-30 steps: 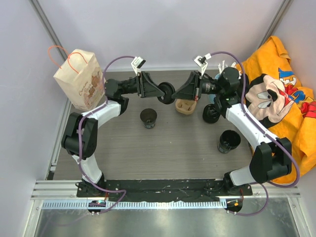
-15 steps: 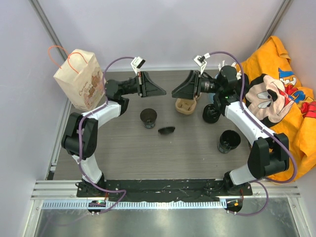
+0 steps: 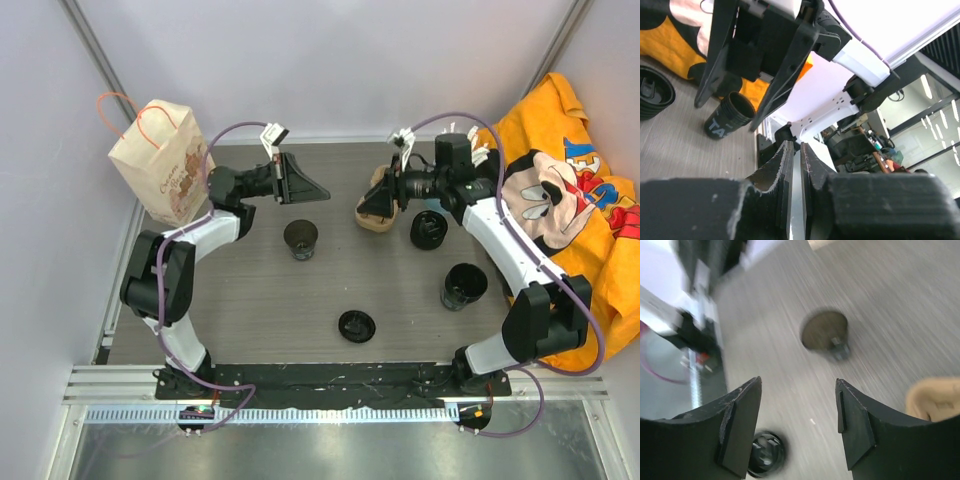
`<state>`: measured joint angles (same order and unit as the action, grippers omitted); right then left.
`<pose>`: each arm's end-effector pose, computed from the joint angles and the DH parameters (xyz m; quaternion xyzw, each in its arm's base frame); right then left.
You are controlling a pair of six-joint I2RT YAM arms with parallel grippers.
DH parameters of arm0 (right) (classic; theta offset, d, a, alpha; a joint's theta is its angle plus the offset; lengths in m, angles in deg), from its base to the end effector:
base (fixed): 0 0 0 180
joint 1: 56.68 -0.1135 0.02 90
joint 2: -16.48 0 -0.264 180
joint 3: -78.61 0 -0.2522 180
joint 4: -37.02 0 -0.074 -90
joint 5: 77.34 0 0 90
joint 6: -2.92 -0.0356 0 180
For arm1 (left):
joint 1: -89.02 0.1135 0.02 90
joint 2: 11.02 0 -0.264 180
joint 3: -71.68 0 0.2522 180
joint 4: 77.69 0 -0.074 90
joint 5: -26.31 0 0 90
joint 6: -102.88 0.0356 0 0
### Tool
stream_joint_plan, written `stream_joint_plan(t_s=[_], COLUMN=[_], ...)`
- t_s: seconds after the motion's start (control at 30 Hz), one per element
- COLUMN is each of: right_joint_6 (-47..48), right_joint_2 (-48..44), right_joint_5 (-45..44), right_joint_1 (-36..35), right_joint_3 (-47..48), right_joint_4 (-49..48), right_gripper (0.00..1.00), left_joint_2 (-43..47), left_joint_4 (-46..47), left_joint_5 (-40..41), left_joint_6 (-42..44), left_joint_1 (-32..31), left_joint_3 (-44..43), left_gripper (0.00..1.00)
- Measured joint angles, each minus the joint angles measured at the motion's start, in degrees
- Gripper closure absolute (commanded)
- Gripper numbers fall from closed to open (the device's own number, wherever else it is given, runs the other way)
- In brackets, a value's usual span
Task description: Pack the takeout coffee
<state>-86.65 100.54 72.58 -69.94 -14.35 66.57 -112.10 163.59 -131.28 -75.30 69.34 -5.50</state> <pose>0.3109 0.1049 0.3481 -0.3485 0.7005 0.4730 0.4051 0.3381 -0.1559 0.3236 0.2048 0.5851 -0.7473 0.2393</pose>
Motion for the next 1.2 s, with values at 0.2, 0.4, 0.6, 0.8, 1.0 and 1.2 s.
stream_joint_plan(t_s=[0.2,0.4,0.6,0.8,1.0,1.2], right_joint_6=[22.56,34.64,39.63,41.83,42.45,42.38], right_joint_2=[-1.20,-2.54,-6.73,-11.34,-11.30,-10.03], right_joint_5=[-12.00,-22.38,-30.27,-37.57,-40.46,-41.33], right_joint_1=[-5.27,-16.37,-22.73,-36.17,-41.90,-48.81], right_joint_3=[-6.23,-13.11,-17.88,-22.73,-25.51,-25.92], right_joint_4=[16.33,24.52,25.81,25.92,26.38,25.24], right_gripper=[0.34,0.35,0.35,0.35,0.35,0.38], left_joint_2=[1.36,8.46,14.64,15.02,16.11,19.98], left_joint_4=[-0.04,-19.61,-50.16,-64.00,-66.77,-68.96], left_joint_5=[-2.29,-0.33,6.95,13.66,16.94,18.82], left_joint_6=[3.52,24.83,50.12,57.66,57.44,58.73], left_joint_1=[1.88,4.72,5.49,10.36,17.94,19.21], left_joint_3=[2.58,2.99,-3.10,-3.43,1.18,3.30], left_gripper=[0.77,0.62,0.45,0.25,0.06,0.02])
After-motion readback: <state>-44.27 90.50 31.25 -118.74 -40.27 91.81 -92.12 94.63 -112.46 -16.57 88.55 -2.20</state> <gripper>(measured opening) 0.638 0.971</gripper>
